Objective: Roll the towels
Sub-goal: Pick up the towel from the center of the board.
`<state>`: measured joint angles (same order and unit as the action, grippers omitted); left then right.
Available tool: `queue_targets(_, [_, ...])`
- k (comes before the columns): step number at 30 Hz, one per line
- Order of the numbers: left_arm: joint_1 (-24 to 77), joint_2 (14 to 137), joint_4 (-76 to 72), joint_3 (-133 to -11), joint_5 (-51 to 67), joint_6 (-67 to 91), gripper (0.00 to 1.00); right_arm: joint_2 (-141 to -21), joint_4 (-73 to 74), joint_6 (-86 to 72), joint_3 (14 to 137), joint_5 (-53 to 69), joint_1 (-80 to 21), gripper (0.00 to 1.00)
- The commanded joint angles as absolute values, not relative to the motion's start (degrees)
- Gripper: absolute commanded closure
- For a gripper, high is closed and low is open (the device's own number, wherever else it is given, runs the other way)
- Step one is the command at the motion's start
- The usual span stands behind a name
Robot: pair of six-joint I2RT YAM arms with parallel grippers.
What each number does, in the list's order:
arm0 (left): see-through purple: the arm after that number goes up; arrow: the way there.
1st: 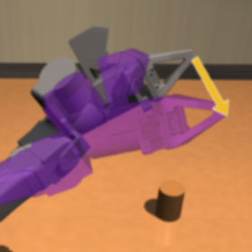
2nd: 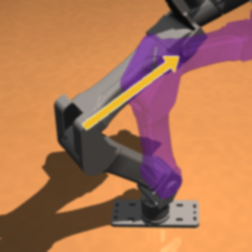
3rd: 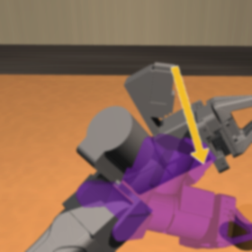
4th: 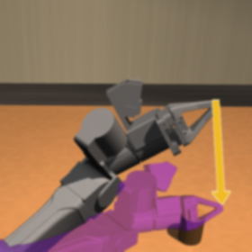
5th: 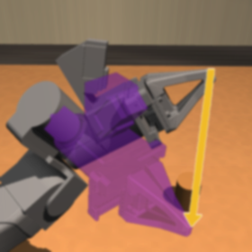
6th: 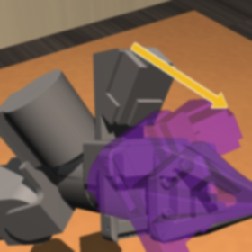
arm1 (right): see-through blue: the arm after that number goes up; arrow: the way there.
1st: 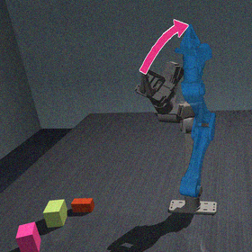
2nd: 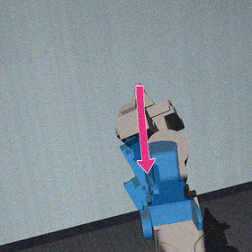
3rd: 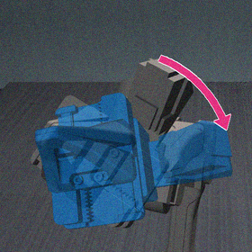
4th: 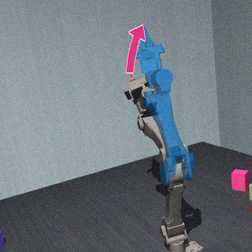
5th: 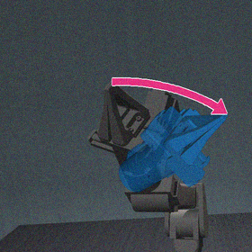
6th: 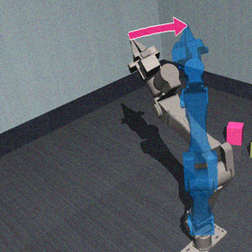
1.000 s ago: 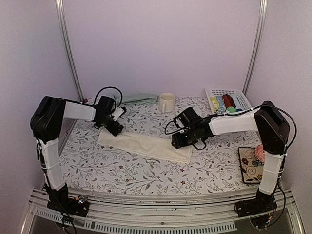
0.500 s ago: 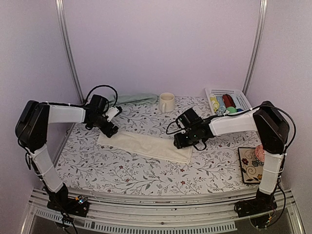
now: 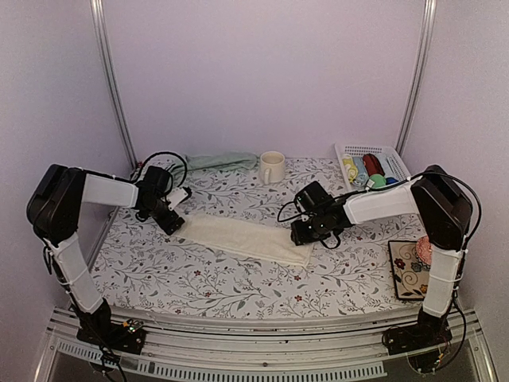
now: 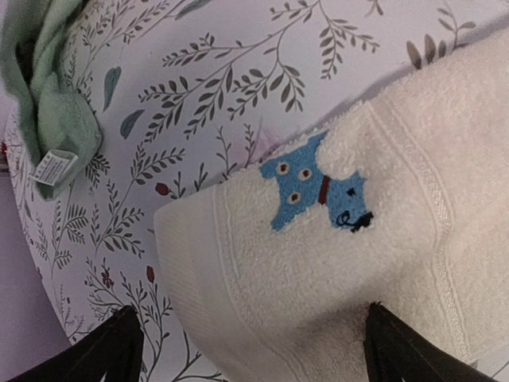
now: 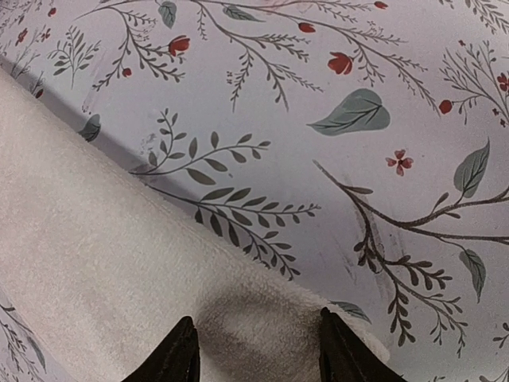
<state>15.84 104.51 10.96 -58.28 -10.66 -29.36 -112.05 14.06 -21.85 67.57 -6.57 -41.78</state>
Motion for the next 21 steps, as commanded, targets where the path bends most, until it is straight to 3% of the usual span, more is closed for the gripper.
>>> queue_targets(1, [14.39,106.43,12.94,-57.51,-13.37,-32.74,0.03,-112.59,14.24,-22.68,66.21,-8.50,-40.63,0.48])
queue_targets(8, [12.05,104.76,20.61,-62.75,-5.94,-32.56,0.03,-112.68,13.41,-22.13,66.31,-7.02,-40.55,0.49])
queue_targets(15, [10.05,101.65,15.18,-68.61,-5.74,-28.76,0.03,-112.77,13.19,-21.33,66.84,-5.70,-40.89,0.51])
queue_targets(21, [6.52,107.29,23.94,-77.22,2.67,-24.64,0.03,-112.18,13.03,-21.36,66.45,-6.67,-41.25,0.51])
